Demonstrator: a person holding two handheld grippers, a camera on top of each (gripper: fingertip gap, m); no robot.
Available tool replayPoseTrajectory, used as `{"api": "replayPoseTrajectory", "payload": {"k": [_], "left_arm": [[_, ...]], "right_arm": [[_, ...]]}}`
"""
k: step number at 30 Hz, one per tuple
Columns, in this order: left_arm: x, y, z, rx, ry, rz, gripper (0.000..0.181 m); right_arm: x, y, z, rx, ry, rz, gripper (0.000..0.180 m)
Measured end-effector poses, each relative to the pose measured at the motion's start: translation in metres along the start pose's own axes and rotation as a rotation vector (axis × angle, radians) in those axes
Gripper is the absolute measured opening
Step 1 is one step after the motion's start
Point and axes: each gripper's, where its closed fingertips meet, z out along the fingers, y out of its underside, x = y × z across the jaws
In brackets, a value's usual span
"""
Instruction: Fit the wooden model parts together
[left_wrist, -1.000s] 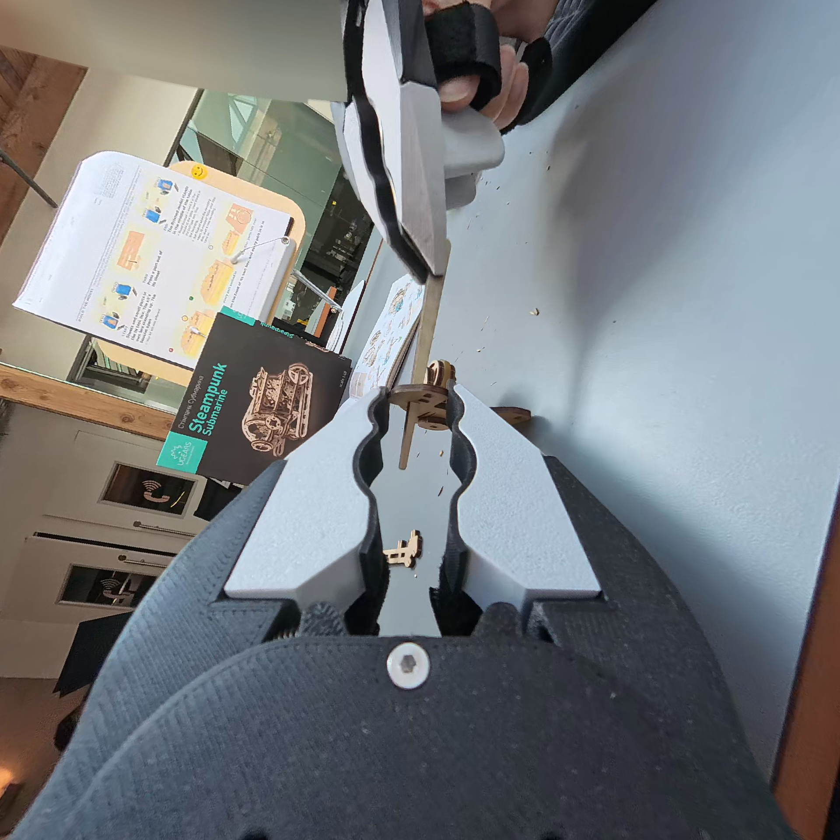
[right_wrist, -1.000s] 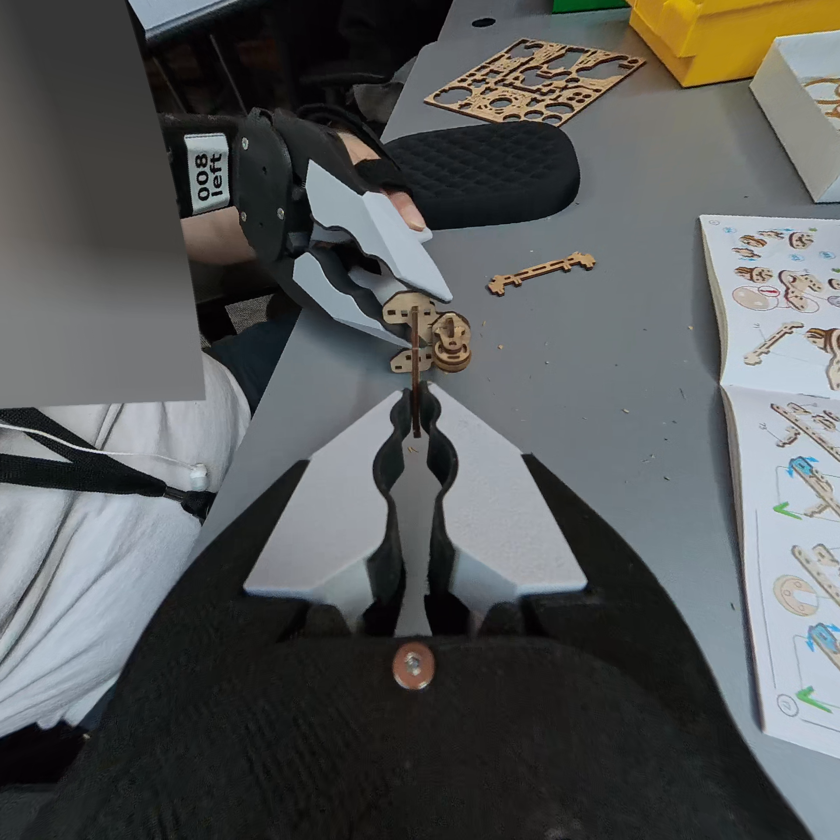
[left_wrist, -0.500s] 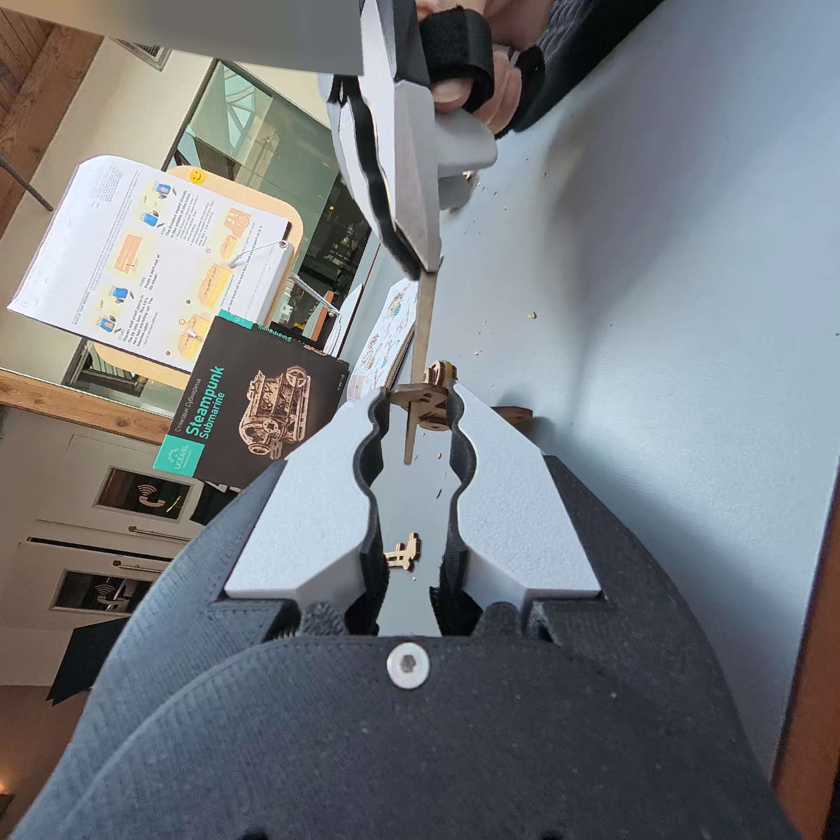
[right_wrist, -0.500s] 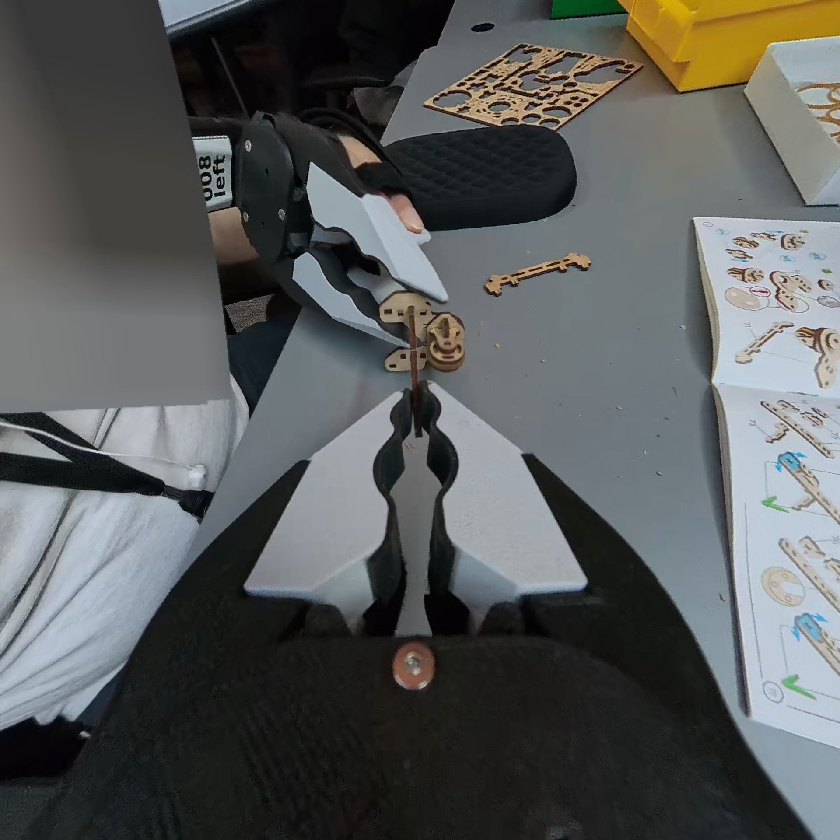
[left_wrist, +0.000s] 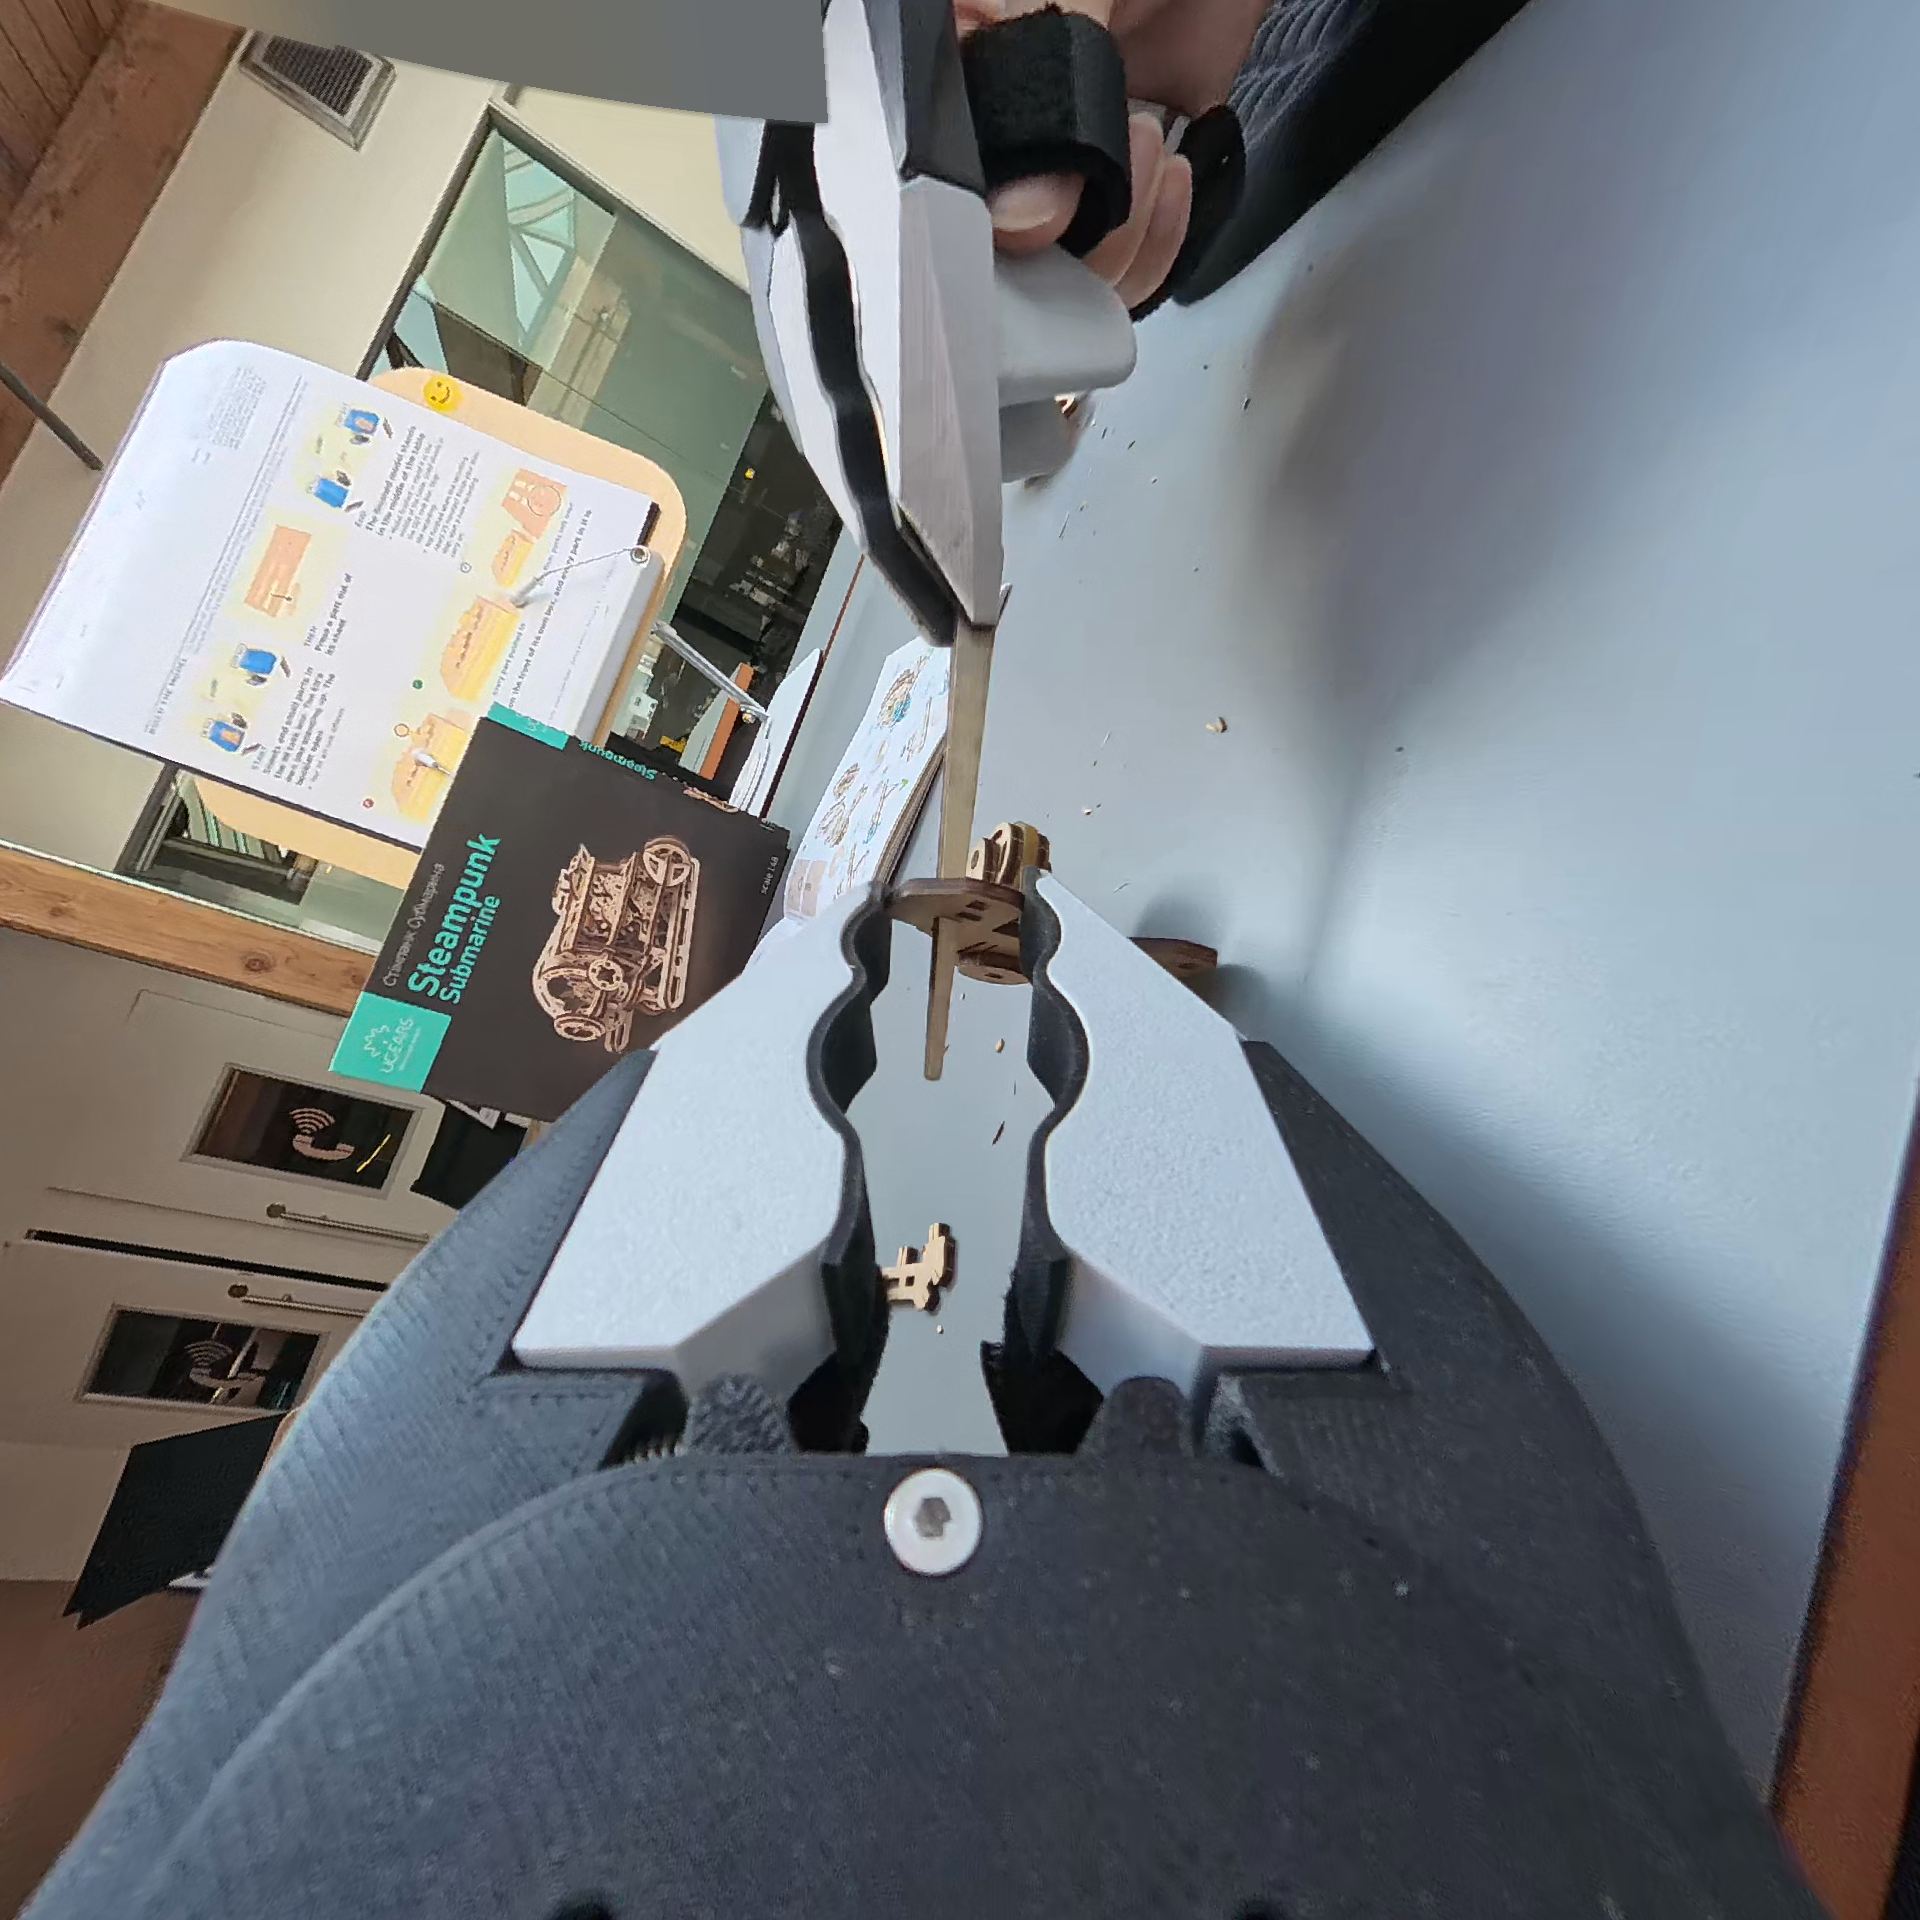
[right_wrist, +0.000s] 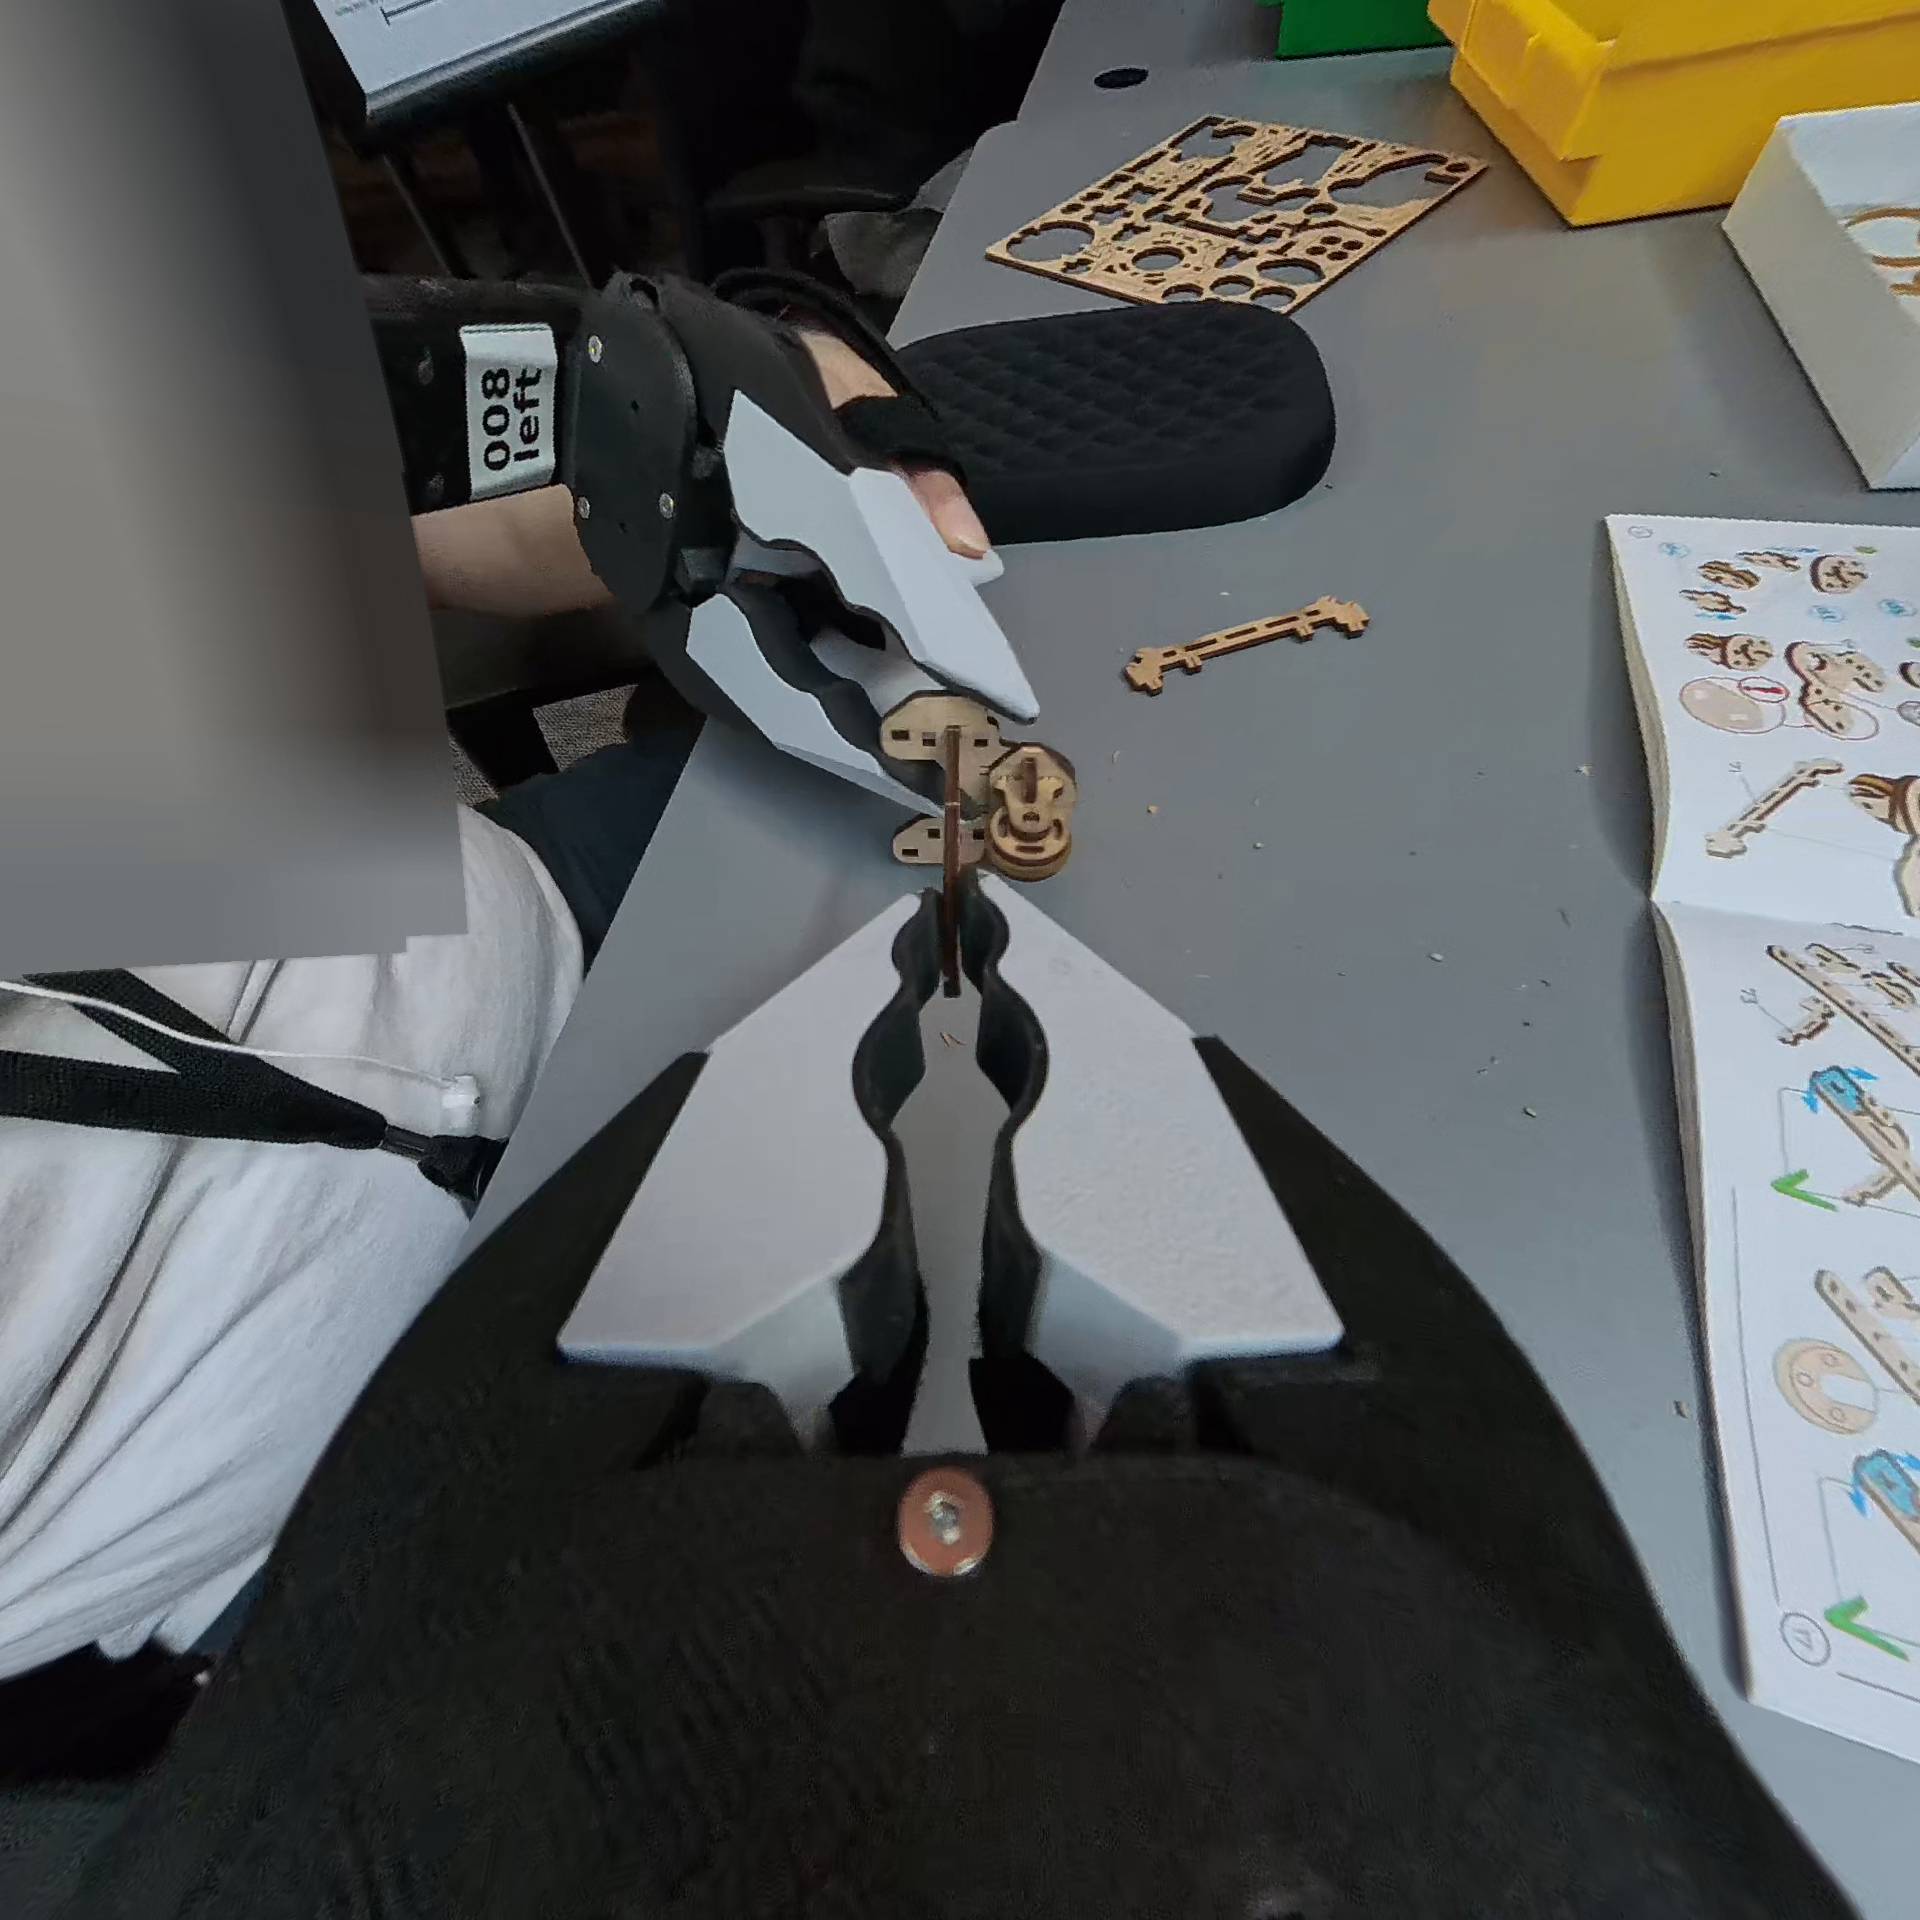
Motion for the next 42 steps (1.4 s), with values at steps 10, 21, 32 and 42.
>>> {"api": "replayPoseTrajectory", "payload": {"k": [10, 21, 32, 42], "left_arm": [[0.000, 0.001, 0.000, 0.002, 0.006, -0.019, 0.022], [-0.001, 0.002, 0.001, -0.010, 0.011, -0.046, 0.022], [-0.002, 0.003, 0.003, -0.018, 0.003, -0.040, 0.021], [-0.001, -0.002, 0.001, 0.002, -0.001, -0.011, 0.021]], "right_arm": [[0.003, 0.010, -0.006, -0.022, -0.003, 0.026, 0.002], [0.000, 0.002, 0.003, -0.010, -0.023, 0.041, 0.002], [0.001, 0.007, 0.006, -0.025, -0.001, 0.040, 0.003], [-0.003, 0.010, 0.002, -0.034, -0.015, 0.030, 0.003]]}}
